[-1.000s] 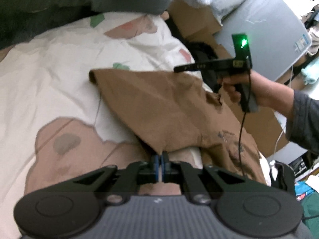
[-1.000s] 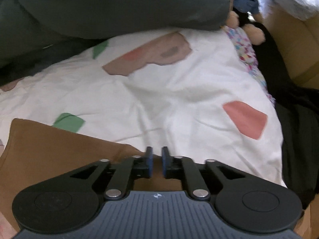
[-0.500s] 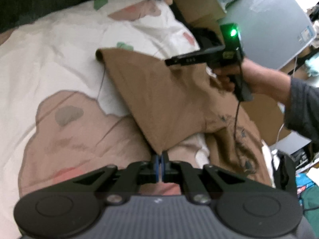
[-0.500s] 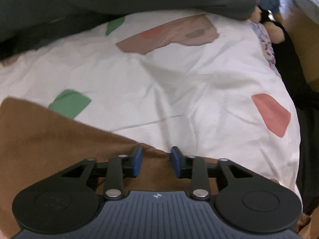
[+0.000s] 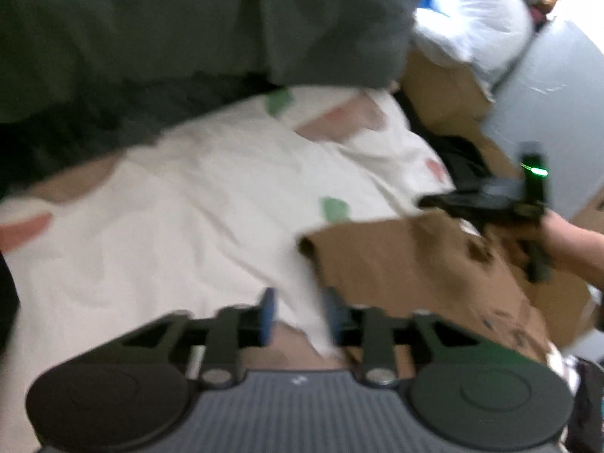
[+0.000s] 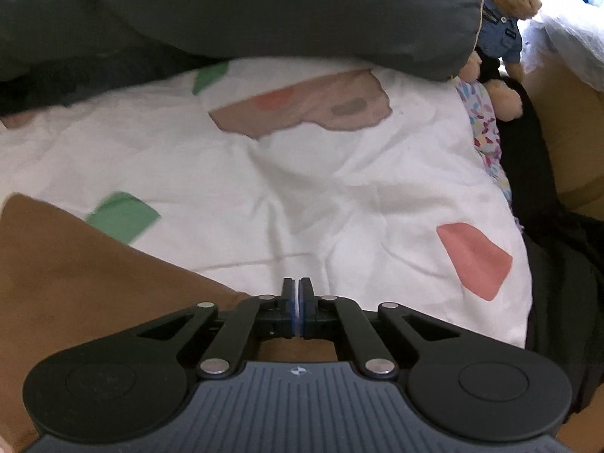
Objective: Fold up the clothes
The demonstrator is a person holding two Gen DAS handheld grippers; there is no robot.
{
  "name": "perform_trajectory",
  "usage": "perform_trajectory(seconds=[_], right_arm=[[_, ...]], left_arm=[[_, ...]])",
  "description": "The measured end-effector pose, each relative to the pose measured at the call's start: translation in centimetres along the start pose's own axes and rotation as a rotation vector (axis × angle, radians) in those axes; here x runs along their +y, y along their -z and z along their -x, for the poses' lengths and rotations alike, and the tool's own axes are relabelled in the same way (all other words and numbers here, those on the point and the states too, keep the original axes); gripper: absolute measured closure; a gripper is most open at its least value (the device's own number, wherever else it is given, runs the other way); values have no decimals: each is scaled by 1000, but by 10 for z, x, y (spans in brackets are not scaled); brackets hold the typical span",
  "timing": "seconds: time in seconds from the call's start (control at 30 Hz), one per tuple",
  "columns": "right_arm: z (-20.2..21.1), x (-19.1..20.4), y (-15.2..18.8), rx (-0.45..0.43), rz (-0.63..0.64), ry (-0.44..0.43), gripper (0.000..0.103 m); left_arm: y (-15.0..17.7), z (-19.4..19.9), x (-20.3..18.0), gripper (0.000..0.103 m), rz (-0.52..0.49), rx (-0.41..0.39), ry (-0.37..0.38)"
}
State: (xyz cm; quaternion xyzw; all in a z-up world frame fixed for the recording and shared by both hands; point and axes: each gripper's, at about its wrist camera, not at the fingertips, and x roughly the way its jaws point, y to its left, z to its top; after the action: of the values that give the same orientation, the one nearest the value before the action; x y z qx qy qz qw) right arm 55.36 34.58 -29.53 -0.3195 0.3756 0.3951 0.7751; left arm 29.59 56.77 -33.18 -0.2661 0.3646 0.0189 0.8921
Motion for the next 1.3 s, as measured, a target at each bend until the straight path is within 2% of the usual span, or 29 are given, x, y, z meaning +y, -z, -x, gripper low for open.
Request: perform_trajectory(seconds=[0.07,0.13,0.2,0.27,0.43,0.53,0.67,0.77,0.8,0.83,0.9,1.0,1.17,1.23,1.3], right_arm=[[7,-2,1,-9,-34,-4,89],[15,-4,5,-25,-57,-16,67],[26,-5,14,-47,-68,-26,62],[33,-7,22,-53,-78,-29,62],[50,-20,57,-40,-134,-15,61],[57,-31,76,-25,-170,1,61],[66,-47,99,-4,-206,34,61],[73,-63,117,13,-227,68,61],[75,-72,125,18,-248,85,60],[78,-82,132,23,-270,102,60],[82,-96,145,30,-310,129,59],[90,-118,172,45,-393,167,58],[117,-142,222,40,-542,199,57],[132,-147,246,43,-560,218,56],[142,-150,265,54,-566,230,55]], left_arm=[[-6,-16,-2,47,20,10,10],[-11,-30,-6,42,32,22,24],[-17,-41,-11,38,-2,33,4],[-23,-49,-17,37,-59,44,-14],[-36,-57,-12,38,-17,5,-1],[-41,-63,-13,38,-26,0,11],[-41,-76,-19,40,-47,37,39],[-38,-85,-24,58,-62,53,27],[-38,-87,-27,78,-76,65,18],[-39,-89,-29,88,-99,78,3],[-42,-90,-37,98,-159,96,-20],[-50,-84,-48,100,-237,80,-82],[-65,-72,-54,100,-277,6,-141],[-67,-75,-57,100,-298,28,-166],[-64,-84,-61,98,-353,92,-215]])
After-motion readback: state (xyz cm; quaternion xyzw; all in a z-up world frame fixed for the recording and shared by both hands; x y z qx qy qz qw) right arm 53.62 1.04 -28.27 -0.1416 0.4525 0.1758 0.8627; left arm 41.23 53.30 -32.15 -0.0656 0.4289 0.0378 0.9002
